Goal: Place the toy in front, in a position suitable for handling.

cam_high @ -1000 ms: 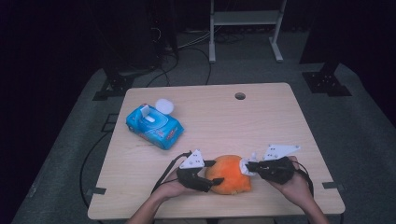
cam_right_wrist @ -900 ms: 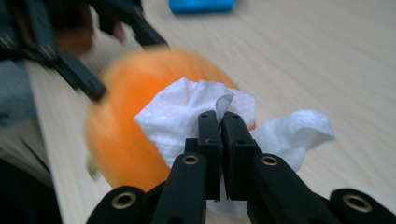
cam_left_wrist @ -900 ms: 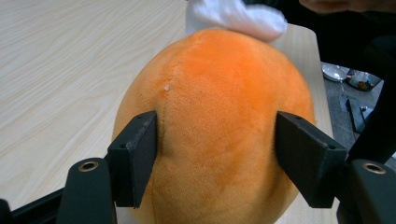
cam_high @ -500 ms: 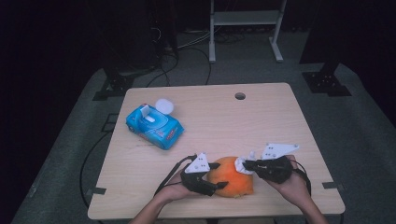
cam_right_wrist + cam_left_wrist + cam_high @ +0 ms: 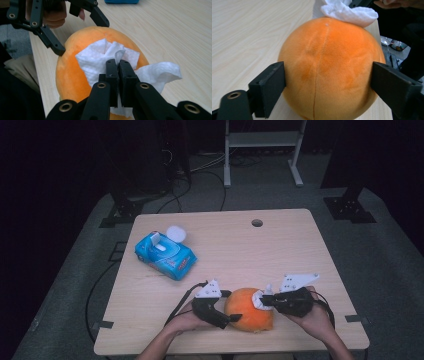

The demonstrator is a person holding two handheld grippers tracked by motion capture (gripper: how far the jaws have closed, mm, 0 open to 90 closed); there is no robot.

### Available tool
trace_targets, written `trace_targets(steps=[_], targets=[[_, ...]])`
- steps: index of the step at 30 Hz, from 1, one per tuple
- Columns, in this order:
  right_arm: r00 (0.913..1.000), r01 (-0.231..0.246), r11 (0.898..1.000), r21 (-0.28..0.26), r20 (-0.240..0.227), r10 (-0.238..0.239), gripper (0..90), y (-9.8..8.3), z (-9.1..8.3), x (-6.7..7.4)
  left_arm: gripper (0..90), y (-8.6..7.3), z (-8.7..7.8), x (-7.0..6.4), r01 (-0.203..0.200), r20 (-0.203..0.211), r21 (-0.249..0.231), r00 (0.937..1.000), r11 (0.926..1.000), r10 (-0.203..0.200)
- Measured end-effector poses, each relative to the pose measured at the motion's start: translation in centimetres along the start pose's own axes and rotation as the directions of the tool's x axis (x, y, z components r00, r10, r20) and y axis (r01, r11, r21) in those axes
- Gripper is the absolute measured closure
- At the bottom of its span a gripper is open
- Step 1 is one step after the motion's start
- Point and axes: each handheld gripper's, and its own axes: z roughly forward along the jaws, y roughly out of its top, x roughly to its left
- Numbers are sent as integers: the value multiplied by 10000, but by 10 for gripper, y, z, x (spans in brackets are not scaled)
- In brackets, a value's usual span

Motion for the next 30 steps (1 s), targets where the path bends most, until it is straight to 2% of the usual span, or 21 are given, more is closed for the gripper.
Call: trace_targets(steps=[2,5,7,10,11,12,16,17,19,20,21,23,24,27,29,30], targets=[[9999,71,10000,52,129,-72,862,2,0,2,249,1,-1,-2,-263,-178,62,9995,9996,264],[9986,136,9987,-498,511,-110,872,9,-5,9,387,7,-5,-8,-680,-488,-23,9965,9977,678],[9981,426,9958,-805,479,-388,872,18,-5,19,406,12,-3,-15,-961,-640,-132,9934,9953,951],[9953,929,9925,-799,357,-903,870,29,4,36,417,16,-2,-22,-1411,-811,-48,9868,9900,1403],[9925,1161,9909,-682,467,-1131,870,30,6,39,419,16,-3,-22,-1403,-841,-46,9867,9901,1394],[9908,1250,9905,-565,600,-1216,870,31,7,40,422,15,-5,-20,-1200,-767,-185,9900,9926,1182],[9931,876,9950,-483,827,-834,870,23,1,25,401,14,-5,-18,-1073,-639,-335,9924,9937,1050],[9957,661,9967,-467,686,-628,870,20,0,20,365,14,-5,-17,-1064,-578,-366,9929,9937,1041],[9963,439,9985,-339,756,-413,870,14,-2,14,279,14,-6,-14,-903,-478,-526,9950,9945,878],[9975,279,9990,-354,657,-256,870,12,-3,12,232,13,-6,-13,-904,-572,-548,9945,9944,873],[9980,255,9990,-380,593,-232,869,11,-3,11,186,12,-5,-12,-814,-591,-579,9952,9950,780],[9979,282,9990,-357,591,-261,869,11,-3,10,168,10,-2,-11,-692,-460,-399,9967,9968,673],[9979,287,9991,-304,593,-268,869,12,-3,11,191,8,-1,-12,-678,-369,-385,9971,9970,664],[9945,588,9978,-294,884,-560,867,16,-3,18,352,7,1,-19,-1109,-694,-263,9916,9935,1089],[9925,826,9955,-458,939,-780,867,20,-4,27,387,10,0,-21,-1130,-789,-379,9908,9929,1097],[9930,909,9943,-559,807,-862,867,23,-4,32,392,12,0,-22,-1128,-803,-407,9908,9928,1093]])
